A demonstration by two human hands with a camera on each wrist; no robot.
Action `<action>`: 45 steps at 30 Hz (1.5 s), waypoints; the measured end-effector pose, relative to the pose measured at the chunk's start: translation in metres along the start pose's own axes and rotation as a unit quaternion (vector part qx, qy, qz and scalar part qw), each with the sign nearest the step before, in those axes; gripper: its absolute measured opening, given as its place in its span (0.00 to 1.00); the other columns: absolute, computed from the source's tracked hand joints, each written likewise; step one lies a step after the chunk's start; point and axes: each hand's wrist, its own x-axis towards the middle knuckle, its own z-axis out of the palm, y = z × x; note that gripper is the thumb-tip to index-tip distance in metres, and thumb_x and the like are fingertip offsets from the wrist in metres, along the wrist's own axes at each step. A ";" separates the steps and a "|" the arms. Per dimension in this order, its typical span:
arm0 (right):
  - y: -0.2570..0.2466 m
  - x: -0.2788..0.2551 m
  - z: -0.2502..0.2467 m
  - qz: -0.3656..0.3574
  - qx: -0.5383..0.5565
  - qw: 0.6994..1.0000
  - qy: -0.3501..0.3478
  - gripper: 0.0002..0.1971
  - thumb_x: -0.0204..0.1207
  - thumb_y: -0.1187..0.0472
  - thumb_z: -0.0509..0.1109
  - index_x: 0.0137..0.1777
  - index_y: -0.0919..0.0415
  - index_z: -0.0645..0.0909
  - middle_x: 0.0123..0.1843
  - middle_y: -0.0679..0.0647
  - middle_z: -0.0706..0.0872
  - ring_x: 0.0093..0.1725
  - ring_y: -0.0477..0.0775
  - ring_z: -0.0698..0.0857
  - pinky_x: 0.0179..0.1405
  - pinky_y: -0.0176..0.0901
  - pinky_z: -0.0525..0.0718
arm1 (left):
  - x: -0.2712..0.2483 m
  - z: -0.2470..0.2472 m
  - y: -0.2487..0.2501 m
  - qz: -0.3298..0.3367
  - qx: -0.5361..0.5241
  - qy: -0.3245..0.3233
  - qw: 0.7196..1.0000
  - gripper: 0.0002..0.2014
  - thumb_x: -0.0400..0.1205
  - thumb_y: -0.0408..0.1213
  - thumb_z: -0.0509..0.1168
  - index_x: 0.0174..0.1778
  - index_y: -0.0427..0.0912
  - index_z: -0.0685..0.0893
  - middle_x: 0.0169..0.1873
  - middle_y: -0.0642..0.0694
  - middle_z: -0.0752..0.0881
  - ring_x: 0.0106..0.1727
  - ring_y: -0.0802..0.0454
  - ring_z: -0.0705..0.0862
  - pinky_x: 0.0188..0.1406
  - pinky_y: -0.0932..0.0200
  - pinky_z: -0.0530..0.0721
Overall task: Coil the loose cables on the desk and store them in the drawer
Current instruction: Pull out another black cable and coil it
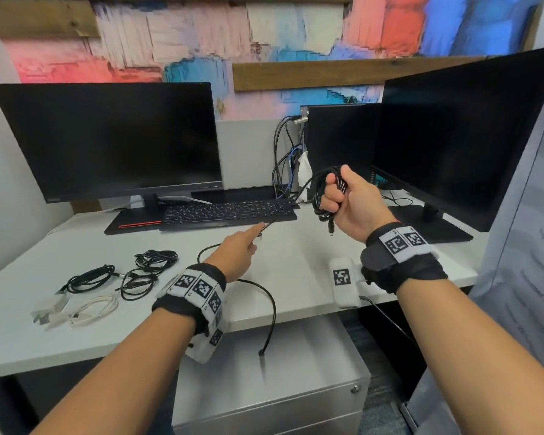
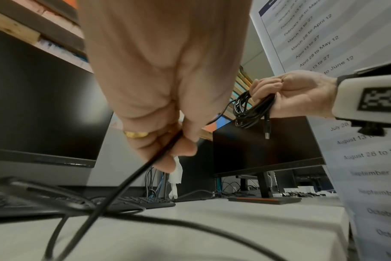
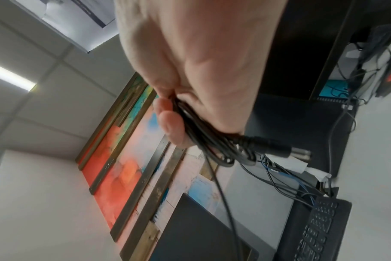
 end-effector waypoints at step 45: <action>0.019 -0.014 0.002 -0.011 -0.601 0.795 -0.080 0.21 0.79 0.42 0.64 0.30 0.55 0.76 0.24 0.48 0.74 0.24 0.46 0.72 0.29 0.37 0.71 | 0.006 -0.043 0.018 0.082 -0.084 0.223 0.968 0.15 0.87 0.38 0.55 0.65 0.47 0.83 0.45 0.44 0.79 0.50 0.51 0.78 0.54 0.61 0.72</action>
